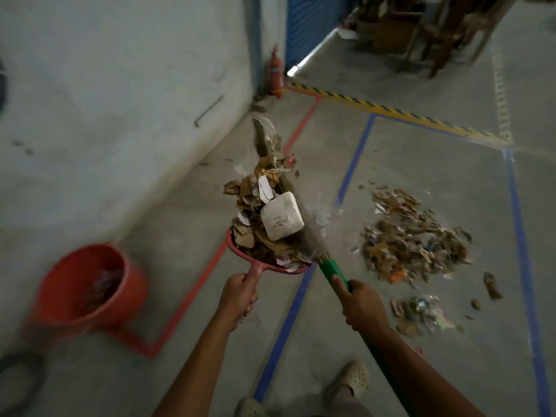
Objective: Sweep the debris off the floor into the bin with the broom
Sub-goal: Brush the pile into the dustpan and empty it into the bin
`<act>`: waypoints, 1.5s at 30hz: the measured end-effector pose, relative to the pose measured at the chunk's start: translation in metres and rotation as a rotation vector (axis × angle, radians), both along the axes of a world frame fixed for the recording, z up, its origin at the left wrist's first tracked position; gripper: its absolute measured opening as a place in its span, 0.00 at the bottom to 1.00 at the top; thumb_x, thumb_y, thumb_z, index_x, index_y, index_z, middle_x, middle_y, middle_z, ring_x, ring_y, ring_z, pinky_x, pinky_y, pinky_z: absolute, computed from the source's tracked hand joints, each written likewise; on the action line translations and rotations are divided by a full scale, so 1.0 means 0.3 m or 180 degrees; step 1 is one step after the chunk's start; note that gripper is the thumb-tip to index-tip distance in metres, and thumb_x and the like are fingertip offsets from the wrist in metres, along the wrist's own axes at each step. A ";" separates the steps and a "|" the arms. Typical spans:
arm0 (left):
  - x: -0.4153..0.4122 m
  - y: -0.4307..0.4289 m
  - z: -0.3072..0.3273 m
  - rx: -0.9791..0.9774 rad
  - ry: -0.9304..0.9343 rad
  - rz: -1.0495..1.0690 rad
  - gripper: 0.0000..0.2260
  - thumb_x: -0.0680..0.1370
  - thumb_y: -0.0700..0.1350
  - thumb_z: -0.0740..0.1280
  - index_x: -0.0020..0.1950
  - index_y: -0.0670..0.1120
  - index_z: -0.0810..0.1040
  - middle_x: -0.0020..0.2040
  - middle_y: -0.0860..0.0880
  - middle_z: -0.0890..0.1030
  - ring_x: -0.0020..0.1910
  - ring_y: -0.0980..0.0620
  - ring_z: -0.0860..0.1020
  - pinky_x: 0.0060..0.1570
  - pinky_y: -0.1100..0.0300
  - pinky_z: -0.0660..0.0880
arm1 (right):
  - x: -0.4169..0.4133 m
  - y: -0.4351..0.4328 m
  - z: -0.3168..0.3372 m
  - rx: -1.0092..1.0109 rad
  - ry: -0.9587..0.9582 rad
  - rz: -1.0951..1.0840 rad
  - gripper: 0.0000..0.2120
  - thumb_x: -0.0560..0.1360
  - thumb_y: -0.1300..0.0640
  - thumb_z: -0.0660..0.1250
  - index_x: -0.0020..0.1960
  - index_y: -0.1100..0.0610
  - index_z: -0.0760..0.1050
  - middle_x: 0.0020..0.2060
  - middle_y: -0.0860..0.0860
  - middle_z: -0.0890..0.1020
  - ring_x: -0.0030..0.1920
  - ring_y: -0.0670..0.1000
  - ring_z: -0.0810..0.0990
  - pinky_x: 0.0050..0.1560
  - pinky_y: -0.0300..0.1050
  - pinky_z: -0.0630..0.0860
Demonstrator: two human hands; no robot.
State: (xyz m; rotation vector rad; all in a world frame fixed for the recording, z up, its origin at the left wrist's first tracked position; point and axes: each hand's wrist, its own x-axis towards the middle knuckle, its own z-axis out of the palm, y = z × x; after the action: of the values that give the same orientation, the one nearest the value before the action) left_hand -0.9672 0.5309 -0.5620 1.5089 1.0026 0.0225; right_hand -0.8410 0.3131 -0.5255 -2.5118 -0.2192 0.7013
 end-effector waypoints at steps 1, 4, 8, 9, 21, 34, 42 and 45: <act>-0.069 0.044 0.004 0.0015 0.0017 0.0104 0.26 0.74 0.71 0.63 0.37 0.48 0.68 0.28 0.47 0.70 0.22 0.52 0.65 0.23 0.63 0.60 | -0.040 0.057 -0.005 0.0005 -0.0018 0.0123 0.26 0.78 0.32 0.56 0.40 0.54 0.75 0.33 0.56 0.82 0.33 0.57 0.82 0.37 0.58 0.82; -0.261 0.159 0.016 0.0062 0.0003 0.0450 0.26 0.74 0.72 0.63 0.37 0.49 0.68 0.28 0.47 0.70 0.22 0.52 0.64 0.23 0.62 0.60 | -0.154 0.220 -0.010 -0.0034 -0.0010 0.0513 0.27 0.78 0.32 0.56 0.41 0.54 0.75 0.34 0.56 0.82 0.33 0.56 0.83 0.38 0.57 0.83; -0.482 0.284 0.023 0.0126 0.0050 0.0975 0.28 0.74 0.72 0.62 0.35 0.46 0.68 0.27 0.47 0.70 0.22 0.51 0.65 0.22 0.62 0.60 | -0.276 0.432 -0.002 -0.0036 0.0006 0.1090 0.26 0.79 0.34 0.55 0.42 0.55 0.75 0.34 0.56 0.82 0.34 0.56 0.82 0.39 0.56 0.83; -0.531 0.312 0.022 0.0118 0.0049 0.1096 0.28 0.74 0.72 0.63 0.35 0.46 0.68 0.27 0.47 0.69 0.22 0.51 0.65 0.22 0.62 0.60 | -0.302 0.483 -0.005 -0.0025 0.0014 0.1224 0.26 0.79 0.34 0.55 0.42 0.55 0.75 0.34 0.56 0.82 0.34 0.56 0.82 0.39 0.56 0.83; -0.889 0.655 -0.088 0.0001 0.0267 0.2224 0.22 0.79 0.61 0.64 0.35 0.44 0.70 0.26 0.46 0.70 0.19 0.52 0.66 0.22 0.63 0.62 | -0.489 1.078 -0.096 -0.0192 0.0178 0.2390 0.24 0.79 0.34 0.55 0.41 0.52 0.74 0.34 0.53 0.81 0.33 0.53 0.82 0.38 0.53 0.83; -0.908 1.165 -0.272 -0.0406 0.0493 0.2986 0.26 0.80 0.59 0.65 0.27 0.47 0.68 0.25 0.44 0.69 0.18 0.52 0.65 0.23 0.64 0.61 | -0.442 1.800 -0.256 -0.0644 0.0207 0.3058 0.23 0.79 0.33 0.54 0.43 0.51 0.73 0.34 0.51 0.80 0.32 0.50 0.80 0.32 0.44 0.76; -0.925 1.399 -0.505 -0.0838 0.0705 0.2960 0.25 0.80 0.57 0.66 0.25 0.49 0.69 0.26 0.44 0.69 0.20 0.51 0.66 0.25 0.61 0.62 | -0.430 2.085 -0.469 -0.1100 0.0341 0.3149 0.24 0.78 0.32 0.53 0.42 0.50 0.73 0.33 0.50 0.80 0.31 0.49 0.80 0.32 0.45 0.80; -0.948 1.491 -0.634 -0.1182 0.0837 0.2933 0.24 0.80 0.57 0.66 0.29 0.45 0.71 0.26 0.45 0.70 0.20 0.52 0.66 0.25 0.62 0.63 | -0.454 2.183 -0.586 -0.1287 0.0570 0.3096 0.25 0.79 0.33 0.54 0.42 0.52 0.74 0.33 0.51 0.80 0.30 0.49 0.80 0.33 0.46 0.81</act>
State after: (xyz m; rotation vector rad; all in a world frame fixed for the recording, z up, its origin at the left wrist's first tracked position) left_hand -1.2517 0.9781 -0.7522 0.6286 1.7365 0.2804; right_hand -0.9774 0.9681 -0.7013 -2.5906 -1.4042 1.4381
